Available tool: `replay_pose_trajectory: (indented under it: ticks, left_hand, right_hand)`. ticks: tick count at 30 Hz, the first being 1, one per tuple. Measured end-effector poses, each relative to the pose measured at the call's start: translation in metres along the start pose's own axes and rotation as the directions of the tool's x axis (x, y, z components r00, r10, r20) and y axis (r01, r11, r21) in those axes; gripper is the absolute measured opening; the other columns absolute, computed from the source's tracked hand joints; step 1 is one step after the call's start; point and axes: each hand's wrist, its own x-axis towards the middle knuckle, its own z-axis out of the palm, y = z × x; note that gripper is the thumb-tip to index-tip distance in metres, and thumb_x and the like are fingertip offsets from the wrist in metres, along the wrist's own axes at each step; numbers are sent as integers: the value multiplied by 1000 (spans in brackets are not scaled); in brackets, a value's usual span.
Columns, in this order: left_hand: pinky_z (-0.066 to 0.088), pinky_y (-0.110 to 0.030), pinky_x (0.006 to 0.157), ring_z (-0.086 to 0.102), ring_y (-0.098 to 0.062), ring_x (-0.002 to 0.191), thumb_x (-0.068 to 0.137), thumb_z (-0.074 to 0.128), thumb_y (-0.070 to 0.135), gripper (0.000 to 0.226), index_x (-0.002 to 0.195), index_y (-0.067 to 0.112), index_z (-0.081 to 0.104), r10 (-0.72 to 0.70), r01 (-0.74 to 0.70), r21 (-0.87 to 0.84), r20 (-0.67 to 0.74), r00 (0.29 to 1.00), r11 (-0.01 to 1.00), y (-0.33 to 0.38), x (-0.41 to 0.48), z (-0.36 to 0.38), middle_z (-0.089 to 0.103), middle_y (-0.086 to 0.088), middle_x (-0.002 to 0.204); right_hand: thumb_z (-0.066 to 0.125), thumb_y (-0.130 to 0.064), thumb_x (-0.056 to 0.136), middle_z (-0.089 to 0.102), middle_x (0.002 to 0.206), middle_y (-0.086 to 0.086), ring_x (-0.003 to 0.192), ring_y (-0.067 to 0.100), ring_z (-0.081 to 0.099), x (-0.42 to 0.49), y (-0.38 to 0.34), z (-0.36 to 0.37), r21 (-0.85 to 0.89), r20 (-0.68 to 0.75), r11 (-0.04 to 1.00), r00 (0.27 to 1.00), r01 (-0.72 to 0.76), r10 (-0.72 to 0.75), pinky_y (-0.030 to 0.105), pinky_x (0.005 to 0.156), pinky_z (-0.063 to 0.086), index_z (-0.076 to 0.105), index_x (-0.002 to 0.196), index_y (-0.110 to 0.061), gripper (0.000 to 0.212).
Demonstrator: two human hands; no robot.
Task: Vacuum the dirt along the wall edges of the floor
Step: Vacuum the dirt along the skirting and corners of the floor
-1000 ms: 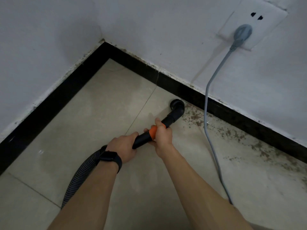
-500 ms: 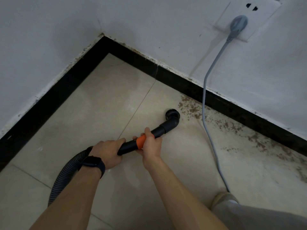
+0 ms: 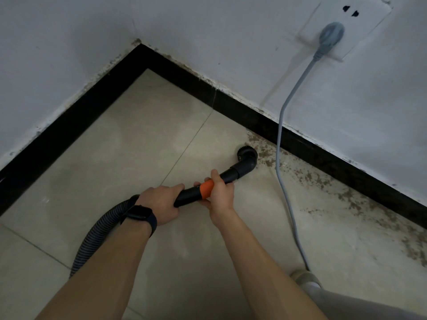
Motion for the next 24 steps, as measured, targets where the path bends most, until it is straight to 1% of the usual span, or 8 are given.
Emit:
replay_pose_trajectory:
  ticks: [3, 7, 10, 16, 20, 24]
  left_hand:
    - [38, -29, 60, 55, -20, 72, 84, 56, 25, 25, 107, 27, 46, -9, 9, -30, -11, 1000, 1000, 2, 4, -1, 56, 5, 83]
    - [38, -29, 60, 54, -20, 72, 85, 55, 24, 23, 106, 27, 46, -24, 23, -42, -9, 1000, 999, 6, 8, -5, 56, 4, 83]
    - [38, -29, 61, 54, -21, 72, 84, 55, 24, 23, 105, 27, 46, -26, 25, -49, -18, 1000, 998, 8, 11, -4, 56, 4, 83]
    - [35, -29, 62, 51, -19, 71, 84, 55, 26, 23, 104, 27, 45, -4, 4, -19, -45, 999, 1000, 16, 20, -3, 55, 6, 83]
    - [35, -29, 62, 59, -22, 76, 84, 55, 27, 22, 104, 26, 44, 11, -13, -29, -52, 999, 1000, 22, 28, -2, 61, 3, 85]
    - [37, -29, 60, 60, -22, 75, 84, 55, 27, 22, 104, 26, 45, 8, -11, -42, -60, 998, 999, 26, 34, -2, 58, 4, 83]
  right_hand:
    - [63, -29, 102, 62, 95, 6, 78, 26, 72, 5, -7, 0, -28, 44, 1000, 999, -4, 5, 48, 74, 62, 40, 124, -12, 35]
    - [62, -30, 102, 63, 97, 7, 76, 24, 73, 9, -13, 2, -44, 46, 999, 999, 5, -3, 45, 69, 62, 40, 129, -13, 39]
    - [62, -31, 102, 63, 99, 7, 75, 23, 73, 13, -12, 2, -48, 38, 999, 999, 20, -19, 45, 69, 62, 38, 133, -14, 43]
    - [62, -32, 102, 64, 100, 7, 78, 24, 75, 23, -20, -6, -68, 48, 997, 998, 41, -37, 50, 78, 63, 39, 134, -14, 44]
    - [62, -31, 102, 63, 94, 4, 77, 24, 74, 30, -29, -10, -70, 37, 997, 999, 40, -38, 45, 73, 62, 40, 132, -14, 40]
    - [61, -30, 102, 63, 93, 3, 75, 23, 73, 34, -35, -11, -73, 39, 996, 998, 44, -41, 42, 69, 61, 40, 131, -14, 39]
